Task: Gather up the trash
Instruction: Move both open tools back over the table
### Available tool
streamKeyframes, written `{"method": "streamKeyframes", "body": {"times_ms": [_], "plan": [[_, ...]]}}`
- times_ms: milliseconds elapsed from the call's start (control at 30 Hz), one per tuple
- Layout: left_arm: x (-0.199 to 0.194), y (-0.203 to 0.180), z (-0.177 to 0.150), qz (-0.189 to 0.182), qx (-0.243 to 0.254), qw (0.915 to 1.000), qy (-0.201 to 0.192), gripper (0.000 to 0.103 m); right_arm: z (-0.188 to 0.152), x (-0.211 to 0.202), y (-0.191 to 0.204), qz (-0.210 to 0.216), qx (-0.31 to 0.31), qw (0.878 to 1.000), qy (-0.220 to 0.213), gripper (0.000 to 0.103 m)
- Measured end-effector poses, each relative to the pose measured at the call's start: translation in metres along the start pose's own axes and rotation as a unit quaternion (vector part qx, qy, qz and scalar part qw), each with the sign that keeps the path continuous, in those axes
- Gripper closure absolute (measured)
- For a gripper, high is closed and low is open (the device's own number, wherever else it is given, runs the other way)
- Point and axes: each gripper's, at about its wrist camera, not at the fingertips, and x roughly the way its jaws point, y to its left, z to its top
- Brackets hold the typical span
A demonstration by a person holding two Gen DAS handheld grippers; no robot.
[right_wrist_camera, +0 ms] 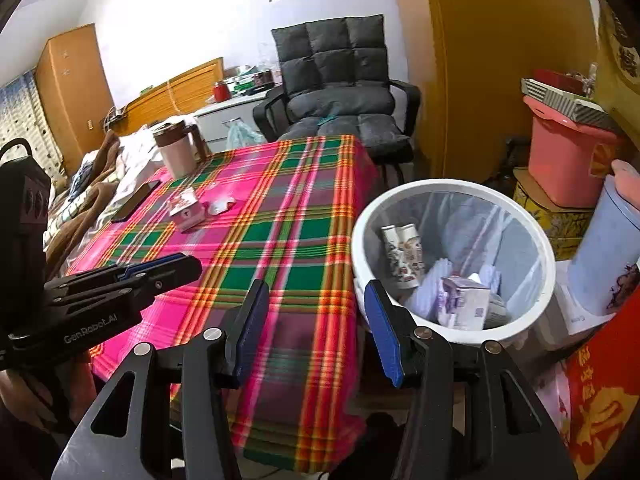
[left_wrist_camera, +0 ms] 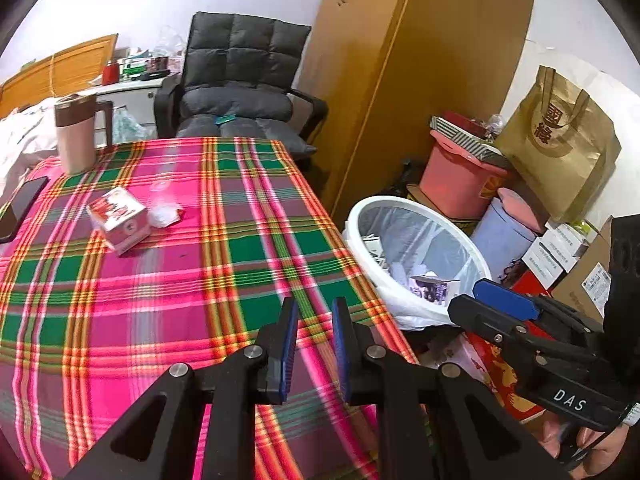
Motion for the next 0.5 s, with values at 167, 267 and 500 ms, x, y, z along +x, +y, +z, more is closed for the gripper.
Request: {"method": "streamKeyframes", "body": {"times_ms": [167, 267, 500], "plan": [[-0.008, 0.011, -0.004, 0.012, -0.008, 0.9999, -0.003, 0.086, 0.0, 0.002, 0.008, 0.008, -0.008, 1.0, 0.003, 0.051], [-0.011, 0.016, -0.005, 0.019, -0.011, 0.9997, -0.006, 0.086, 0.0, 0.004, 0.013, 0.011, -0.013, 1.0, 0.005, 0.051], [-0.015, 0.03, -0.005, 0.032, -0.02, 0.9992, -0.01, 0.086, 0.003, 0.01, 0.02, 0.021, -0.022, 1.0, 0.009, 0.051]]}}
